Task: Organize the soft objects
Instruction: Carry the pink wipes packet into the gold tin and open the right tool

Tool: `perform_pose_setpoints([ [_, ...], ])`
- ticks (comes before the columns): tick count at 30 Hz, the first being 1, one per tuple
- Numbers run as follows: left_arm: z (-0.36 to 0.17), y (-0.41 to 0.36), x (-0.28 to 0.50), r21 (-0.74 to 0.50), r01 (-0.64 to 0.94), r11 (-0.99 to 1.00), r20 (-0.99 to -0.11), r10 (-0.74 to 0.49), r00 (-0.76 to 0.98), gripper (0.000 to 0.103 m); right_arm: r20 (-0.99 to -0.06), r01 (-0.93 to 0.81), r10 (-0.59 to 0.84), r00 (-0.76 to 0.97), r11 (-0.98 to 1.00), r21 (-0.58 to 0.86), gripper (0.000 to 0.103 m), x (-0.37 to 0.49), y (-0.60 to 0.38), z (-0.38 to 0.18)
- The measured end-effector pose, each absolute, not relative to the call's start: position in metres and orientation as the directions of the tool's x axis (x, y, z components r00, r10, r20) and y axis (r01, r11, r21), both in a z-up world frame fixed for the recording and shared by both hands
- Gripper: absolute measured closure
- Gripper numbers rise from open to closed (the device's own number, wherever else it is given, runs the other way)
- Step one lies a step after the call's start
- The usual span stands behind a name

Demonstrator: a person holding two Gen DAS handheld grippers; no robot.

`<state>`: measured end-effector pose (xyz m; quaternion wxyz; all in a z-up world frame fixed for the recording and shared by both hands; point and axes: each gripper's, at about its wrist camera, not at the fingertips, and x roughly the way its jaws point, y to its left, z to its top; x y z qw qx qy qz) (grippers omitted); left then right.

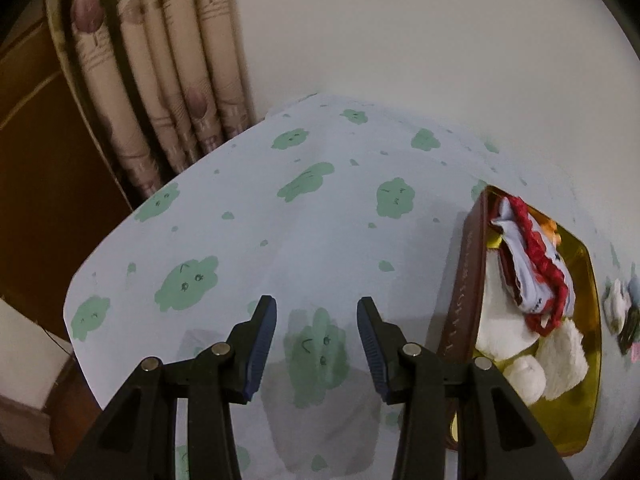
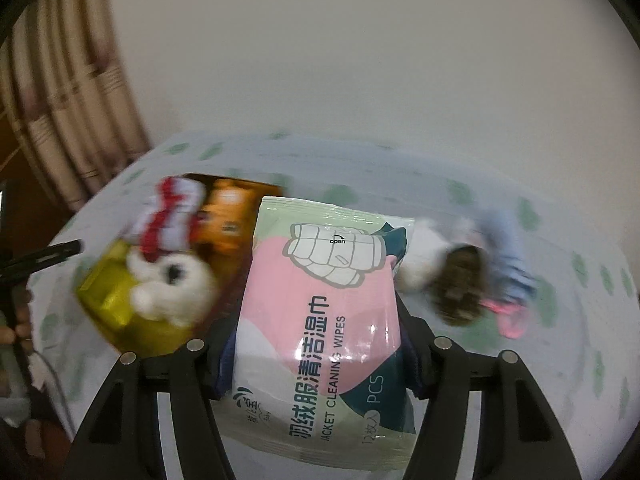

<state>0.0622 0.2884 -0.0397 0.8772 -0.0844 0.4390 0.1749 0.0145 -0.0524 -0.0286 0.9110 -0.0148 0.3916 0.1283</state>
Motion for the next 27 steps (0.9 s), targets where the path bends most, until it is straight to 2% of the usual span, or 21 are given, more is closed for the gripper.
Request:
perform_pose_setpoints([
  [8,-0.039,0.305,0.061,-0.036,-0.437,0.899,-0.799,0.237,0.553,0.06,-0.719,-0.39,0.329,0.612,0.917,0.088,0.043,0.031,0.029,-0.033],
  [19,-0.042,0.311,0.062,-0.05,-0.445,0.894,-0.803,0.229,0.55,0.06,-0.751,-0.415,0.348,0.56,0.903,0.109,0.041,0.05,0.068,-0.056],
  [22,-0.044,0.314,0.062,-0.057,-0.445,0.894,-0.805,0.222,0.55,0.06,-0.76,-0.421,0.365,0.537,0.897,0.134,0.035,0.052,0.072,-0.061],
  [24,-0.045,0.317,0.062,-0.054,-0.453,0.89,-0.807,0.228,0.544,0.06,-0.751,-0.42,0.382,0.538,0.894,0.154,0.022,0.051,0.07,-0.059],
  [27,-0.048,0.322,0.064,-0.078,-0.465,0.882,-0.813,0.214,0.542,0.06,-0.742,-0.428,0.405,0.534,0.886,0.175,0.016,0.051,0.066,-0.056],
])
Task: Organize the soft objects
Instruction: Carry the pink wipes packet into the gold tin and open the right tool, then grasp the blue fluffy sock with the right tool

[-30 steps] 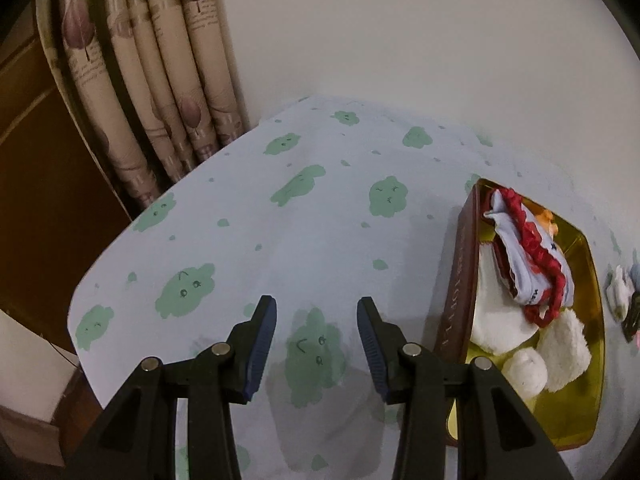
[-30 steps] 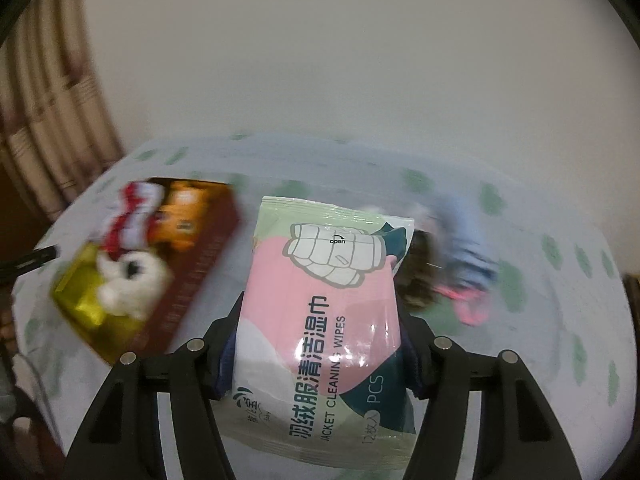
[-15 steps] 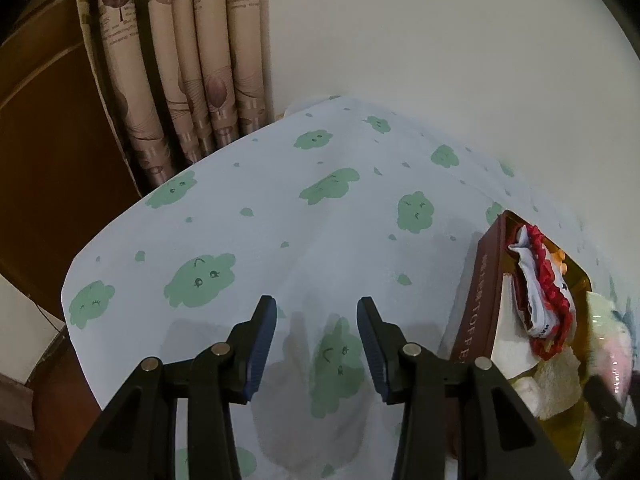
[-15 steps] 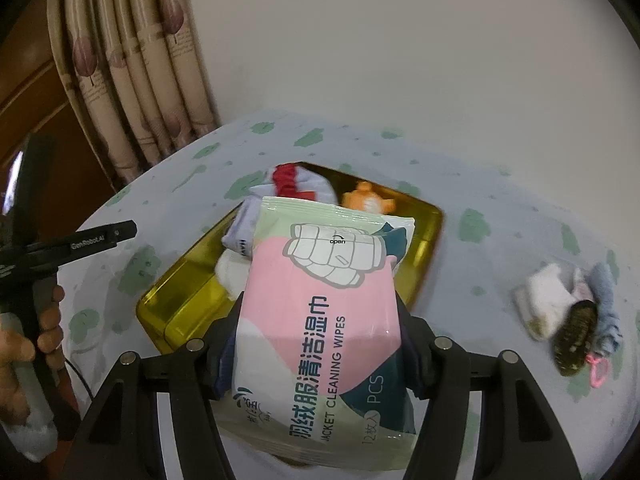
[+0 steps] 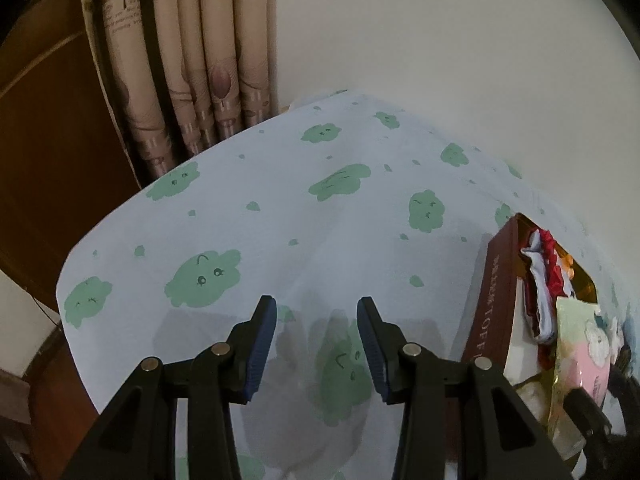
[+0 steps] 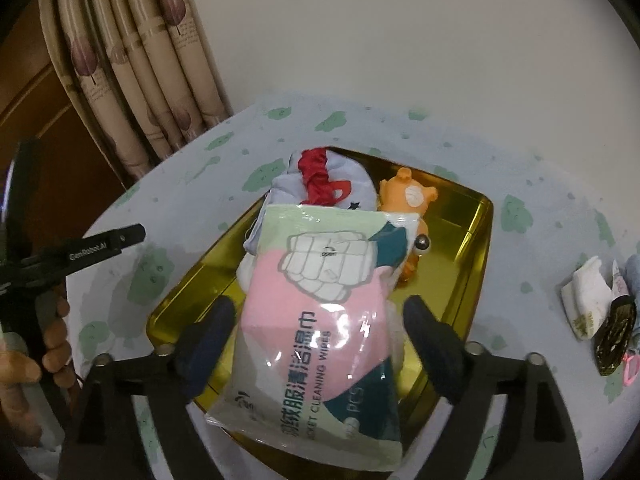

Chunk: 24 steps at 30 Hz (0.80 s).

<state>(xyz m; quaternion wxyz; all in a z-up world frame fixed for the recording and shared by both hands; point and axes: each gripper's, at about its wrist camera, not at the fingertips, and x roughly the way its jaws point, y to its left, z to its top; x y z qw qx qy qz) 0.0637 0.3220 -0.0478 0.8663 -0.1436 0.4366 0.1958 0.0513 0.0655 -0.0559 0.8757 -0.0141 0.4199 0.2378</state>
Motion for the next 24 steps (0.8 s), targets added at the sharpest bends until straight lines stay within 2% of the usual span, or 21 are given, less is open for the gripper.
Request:
perform_pose_setpoints([
  [7,-0.047,0.321,0.062,-0.08,-0.465,0.881,-0.81,0.214,0.546,0.06,-0.71,-0.367,0.417,0.568,0.9,0.236,0.016,0.044,0.028,-0.043],
  [11,-0.046,0.318,0.061,-0.064,-0.467,0.882,-0.808,0.229,0.543,0.06,-0.702,-0.305,0.374,0.606,0.924,0.229,0.016,0.04,-0.009,-0.038],
  [18,-0.043,0.313,0.06,-0.044,-0.461,0.886,-0.8,0.245,0.547,0.06,-0.696,-0.083,0.188,0.693,0.98,0.181,0.016,0.04,-0.11,-0.032],
  [24,-0.04,0.304,0.059,-0.02,-0.441,0.897,-0.786,0.258,0.561,0.06,-0.706,0.085,-0.007,0.708,0.993,0.076,0.017,0.049,-0.195,-0.038],
])
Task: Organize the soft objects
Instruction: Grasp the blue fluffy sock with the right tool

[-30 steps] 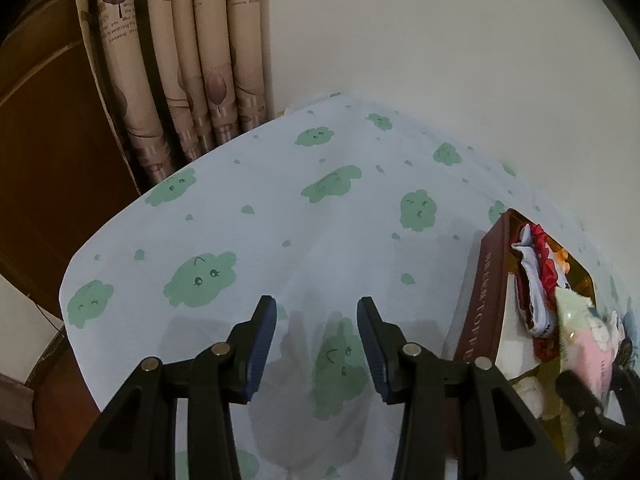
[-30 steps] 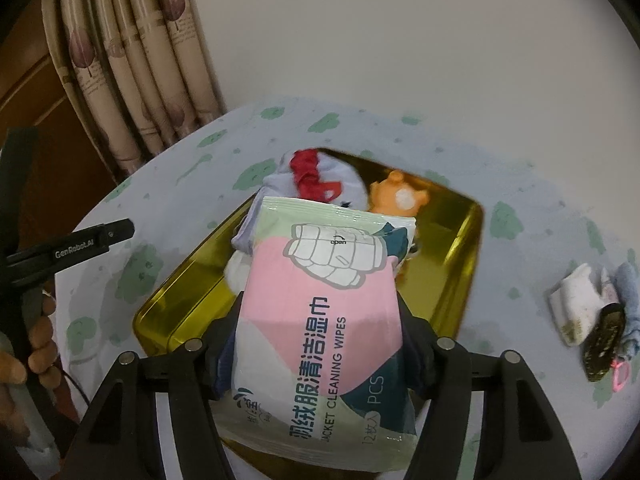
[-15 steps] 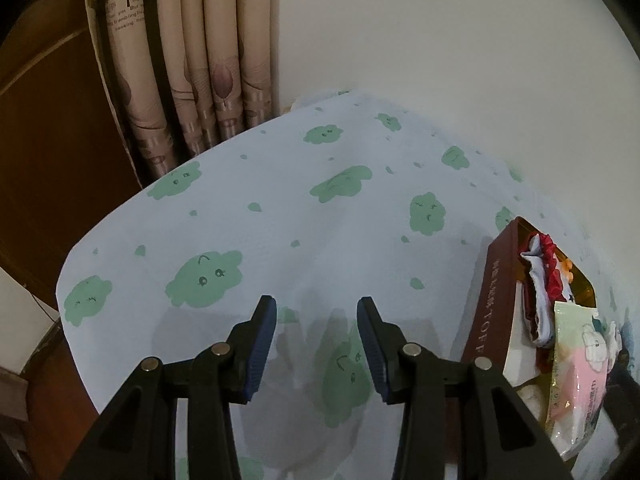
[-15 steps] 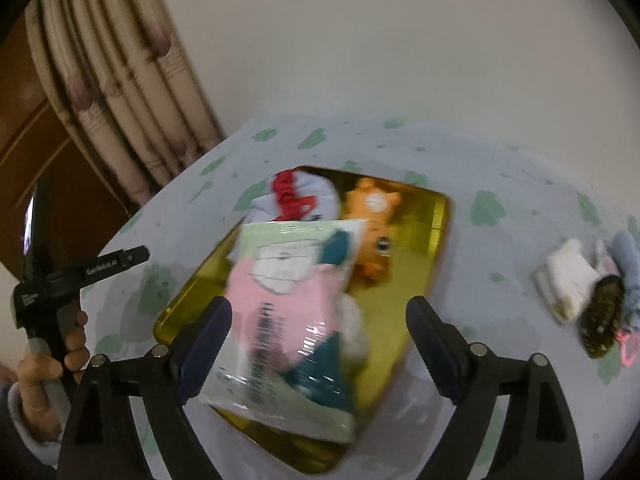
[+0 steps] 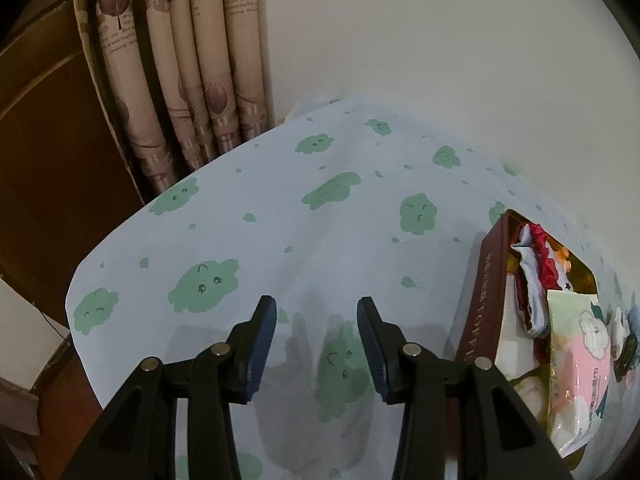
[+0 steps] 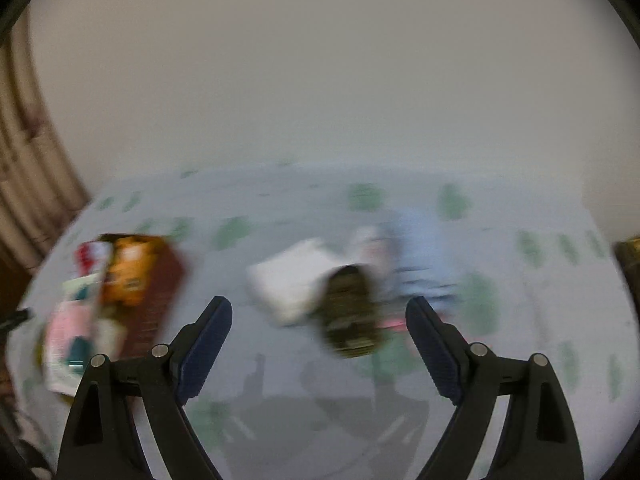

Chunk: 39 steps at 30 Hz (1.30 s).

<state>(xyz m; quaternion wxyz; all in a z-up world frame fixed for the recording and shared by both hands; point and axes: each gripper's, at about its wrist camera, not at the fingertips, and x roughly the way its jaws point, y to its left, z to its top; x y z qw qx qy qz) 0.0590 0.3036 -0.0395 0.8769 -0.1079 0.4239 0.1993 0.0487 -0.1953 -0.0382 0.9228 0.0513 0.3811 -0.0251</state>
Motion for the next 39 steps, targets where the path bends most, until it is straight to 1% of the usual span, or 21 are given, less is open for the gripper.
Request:
perform_pose_setpoints([
  [1,-0.039,0.302,0.059,-0.014,-0.439,0.898,-0.784,0.263,0.563,0.06,-0.709,0.1,-0.026,0.705,0.993,0.063,0.02,0.052,-0.207,-0.041],
  [3,-0.037,0.3,0.059,-0.01,-0.436,0.9,-0.779,0.267,0.568,0.06,-0.724,0.122,-0.049,0.688,0.991,0.049,0.035,0.062,-0.226,-0.048],
  [5,-0.036,0.299,0.058,-0.011,-0.438,0.899,-0.772,0.271,0.575,0.06,-0.741,0.143,-0.046,0.67,0.987,0.067,0.041,0.076,-0.243,-0.057],
  [7,-0.036,0.299,0.057,0.008,-0.45,0.893,-0.762,0.296,0.575,0.06,-0.75,0.162,-0.037,0.66,0.982,0.094,0.042,0.089,-0.256,-0.064],
  [10,-0.036,0.3,0.057,0.01,-0.464,0.886,-0.756,0.311,0.576,0.06,-0.759,0.171,0.014,0.651,0.971,0.165,0.042,0.115,-0.266,-0.076],
  [14,-0.038,0.301,0.058,0.018,-0.478,0.878,-0.759,0.323,0.565,0.06,-0.767,0.177,0.022,0.641,0.968,0.176,0.041,0.134,-0.266,-0.087],
  [20,-0.039,0.291,0.061,0.081,-0.477,0.875,-0.757,0.365,0.542,0.06,-0.785,0.155,0.066,0.616,0.967,0.203,0.04,0.145,-0.269,-0.107],
  [22,-0.032,0.283,0.059,0.081,-0.473,0.877,-0.739,0.371,0.562,0.06,-0.78,0.136,0.083,0.62,0.968,0.211,0.051,0.143,-0.27,-0.11],
  [23,-0.027,0.278,0.058,0.077,-0.47,0.879,-0.732,0.369,0.572,0.06,-0.779,0.129,0.086,0.621,0.969,0.21,0.062,0.14,-0.271,-0.11],
  [25,-0.018,0.266,0.059,0.052,-0.439,0.897,-0.729,0.335,0.597,0.06,-0.772,0.118,0.102,0.627,0.967,0.224,0.068,0.133,-0.274,-0.109],
  [26,-0.012,0.255,0.06,0.044,-0.417,0.908,-0.726,0.316,0.611,0.06,-0.764,0.111,0.107,0.636,0.967,0.228,0.072,0.127,-0.276,-0.107],
  [28,-0.004,0.233,0.063,0.046,-0.362,0.931,-0.722,0.282,0.632,0.06,-0.751,0.106,0.107,0.651,0.968,0.229,0.073,0.115,-0.28,-0.102],
  [32,0.012,0.168,0.067,0.096,-0.202,0.975,-0.696,0.211,0.687,0.06,-0.722,0.125,0.077,0.688,0.967,0.222,0.074,0.082,-0.294,-0.091],
  [35,0.017,0.116,0.068,0.082,-0.049,0.995,-0.705,0.093,0.703,0.06,-0.714,0.15,0.04,0.699,0.968,0.202,0.074,0.057,-0.307,-0.086],
  [39,0.01,0.049,0.07,0.033,0.16,0.987,-0.751,-0.081,0.656,0.06,-0.718,0.198,-0.07,0.692,0.975,0.096,0.074,0.025,-0.321,-0.086],
])
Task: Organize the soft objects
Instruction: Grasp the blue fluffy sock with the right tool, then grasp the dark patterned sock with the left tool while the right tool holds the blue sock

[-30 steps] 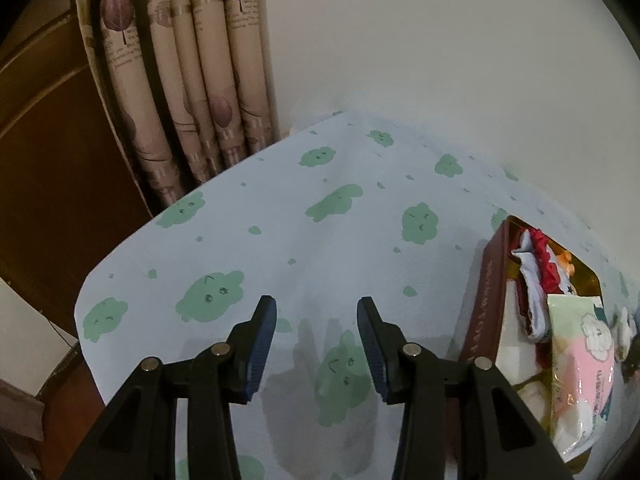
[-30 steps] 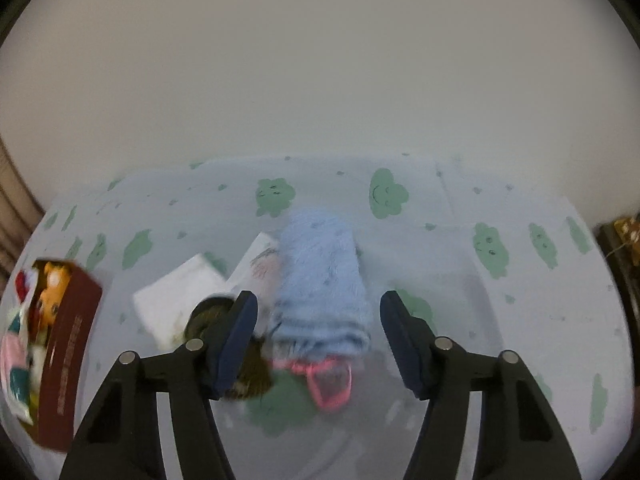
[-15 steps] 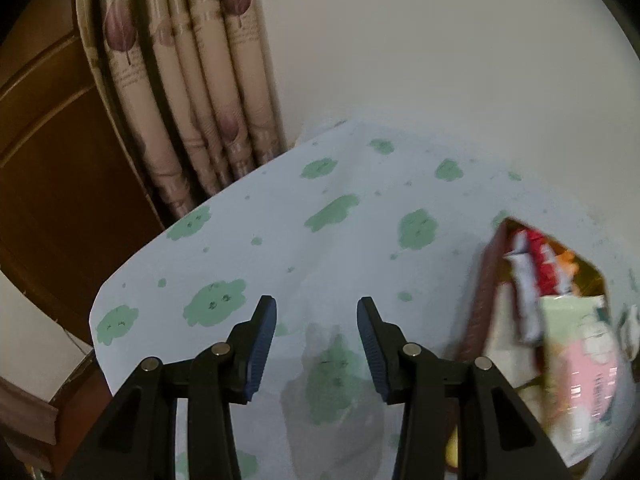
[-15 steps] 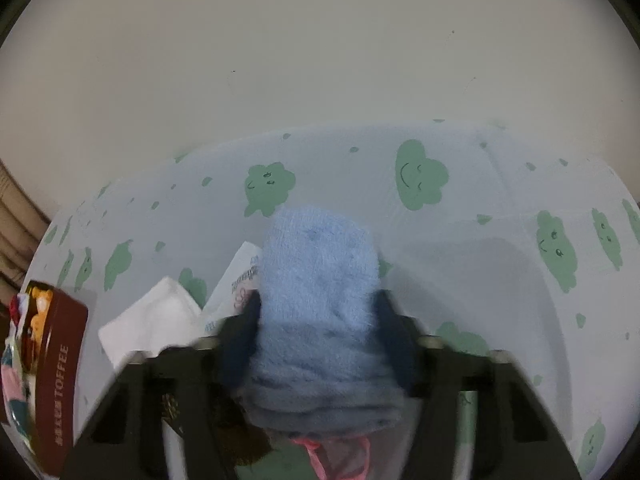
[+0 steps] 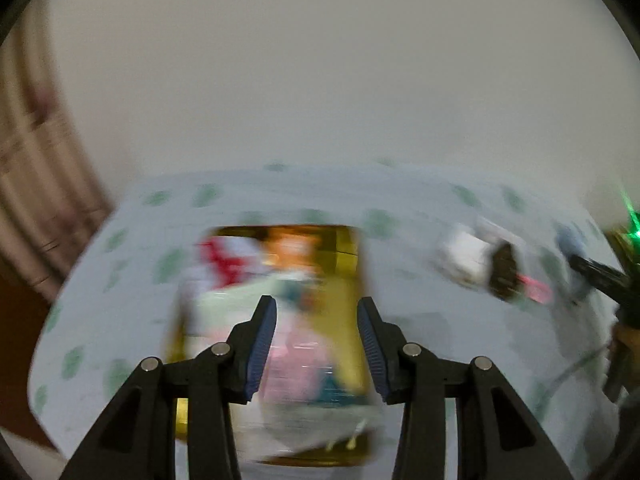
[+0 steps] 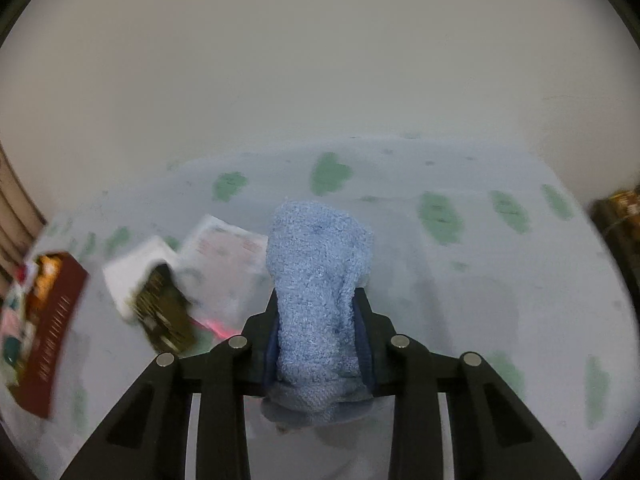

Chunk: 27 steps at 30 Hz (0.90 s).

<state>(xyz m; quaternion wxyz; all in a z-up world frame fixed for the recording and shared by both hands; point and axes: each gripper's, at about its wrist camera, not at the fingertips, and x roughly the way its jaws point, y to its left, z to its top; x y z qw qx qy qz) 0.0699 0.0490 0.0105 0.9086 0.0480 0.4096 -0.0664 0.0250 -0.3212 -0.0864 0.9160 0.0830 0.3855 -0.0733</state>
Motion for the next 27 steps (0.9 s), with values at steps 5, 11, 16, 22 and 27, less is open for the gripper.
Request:
perform_pose_setpoints([
  [5,-0.009,-0.016,0.084,-0.112,0.313,0.943,-0.821,-0.266,0.506,0.06,-0.724,0.245,-0.142,0.675,0.969,0.039,0.074,-0.004,-0.339,-0.101],
  [11,-0.046,-0.092,0.115,-0.214,0.381,0.899,-0.879,-0.348,0.326,0.06,-0.738,0.267,-0.119,0.664,0.96,0.086,0.074,-0.002,-0.348,-0.118],
  [16,-0.074,-0.126,0.135,-0.306,0.354,0.884,-0.887,-0.4,0.232,0.06,-0.748,0.264,-0.103,0.656,0.96,0.099,0.074,-0.001,-0.349,-0.122],
  [22,-0.079,-0.147,0.155,-0.236,0.378,0.895,-0.889,-0.356,0.288,0.06,-0.753,0.263,-0.07,0.654,0.954,0.14,0.071,0.0,-0.354,-0.126],
  [27,-0.081,-0.148,0.176,-0.213,0.358,0.909,-0.899,-0.326,0.294,0.06,-0.757,0.258,-0.061,0.651,0.955,0.144,0.068,0.001,-0.354,-0.127],
])
